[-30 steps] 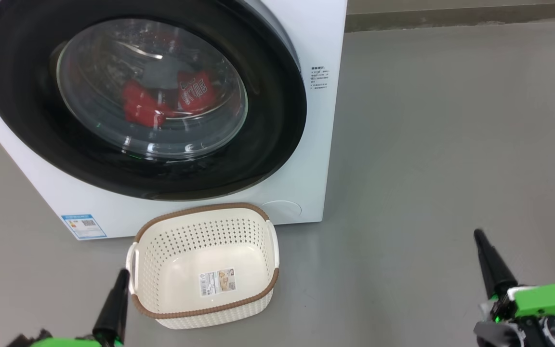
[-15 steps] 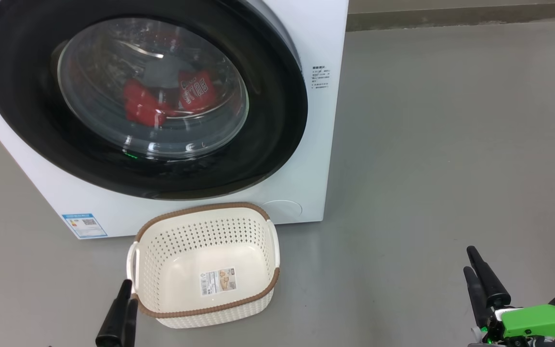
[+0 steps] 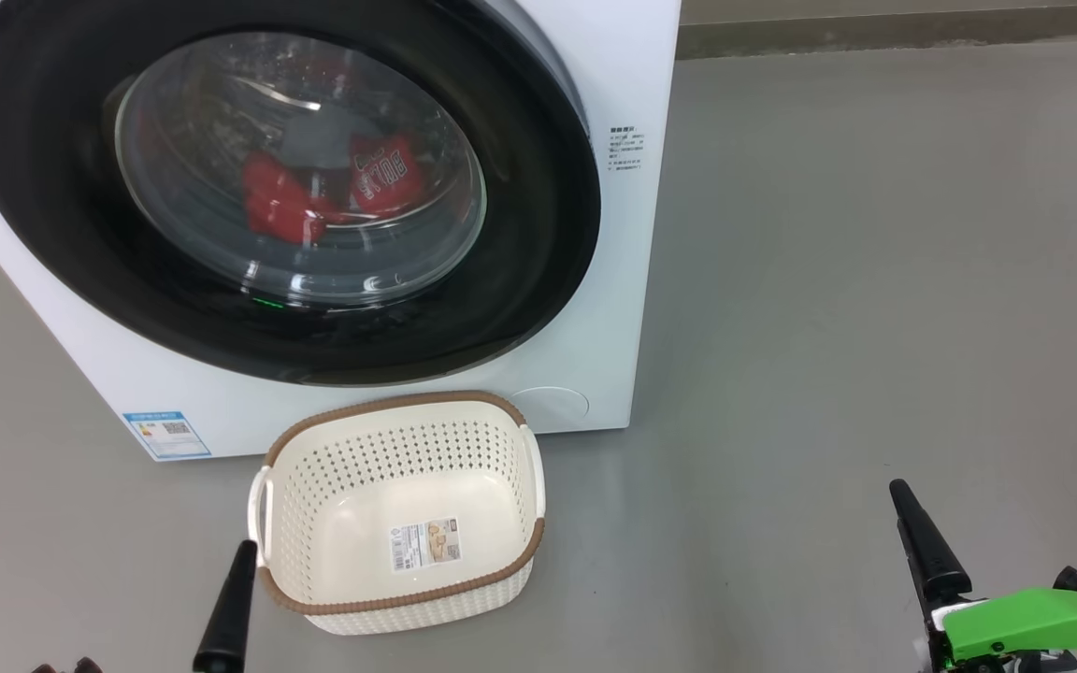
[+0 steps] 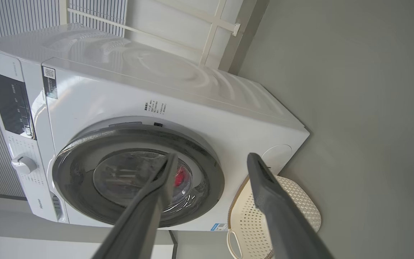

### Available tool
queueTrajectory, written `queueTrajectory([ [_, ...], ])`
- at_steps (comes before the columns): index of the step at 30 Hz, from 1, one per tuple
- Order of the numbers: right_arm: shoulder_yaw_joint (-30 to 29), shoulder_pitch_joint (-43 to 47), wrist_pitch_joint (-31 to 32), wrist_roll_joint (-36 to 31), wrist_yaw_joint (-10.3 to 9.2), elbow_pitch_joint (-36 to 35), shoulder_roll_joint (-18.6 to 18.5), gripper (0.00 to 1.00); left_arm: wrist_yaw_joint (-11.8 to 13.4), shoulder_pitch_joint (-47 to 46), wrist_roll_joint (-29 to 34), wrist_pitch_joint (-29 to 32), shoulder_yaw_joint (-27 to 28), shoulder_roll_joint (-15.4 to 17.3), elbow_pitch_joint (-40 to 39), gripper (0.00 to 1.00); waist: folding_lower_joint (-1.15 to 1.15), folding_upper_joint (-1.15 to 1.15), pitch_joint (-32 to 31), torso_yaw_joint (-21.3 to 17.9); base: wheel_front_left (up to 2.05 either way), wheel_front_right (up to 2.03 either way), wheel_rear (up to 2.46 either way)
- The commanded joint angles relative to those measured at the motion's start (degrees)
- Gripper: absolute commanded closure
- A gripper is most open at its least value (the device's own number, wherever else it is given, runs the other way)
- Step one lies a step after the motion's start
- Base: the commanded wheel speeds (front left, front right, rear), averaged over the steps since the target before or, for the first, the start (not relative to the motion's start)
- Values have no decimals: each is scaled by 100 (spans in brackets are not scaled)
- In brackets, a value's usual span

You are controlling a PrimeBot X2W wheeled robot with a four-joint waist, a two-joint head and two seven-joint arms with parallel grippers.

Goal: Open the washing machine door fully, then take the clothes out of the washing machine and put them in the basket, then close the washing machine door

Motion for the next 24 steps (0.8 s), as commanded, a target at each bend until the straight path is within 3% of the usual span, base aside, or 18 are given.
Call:
queueTrajectory([
  [1,60,-76,-67,-172,2,-157,-87,0,-15,-10,212,-58,50,80,-193,0,-1,0,1,2,0,0,0],
  [24,279,4,-454,-1882,2,-281,-109,0,-16,146,2090,-446,85,81,-485,0,-1,0,55,35,0,0,0],
])
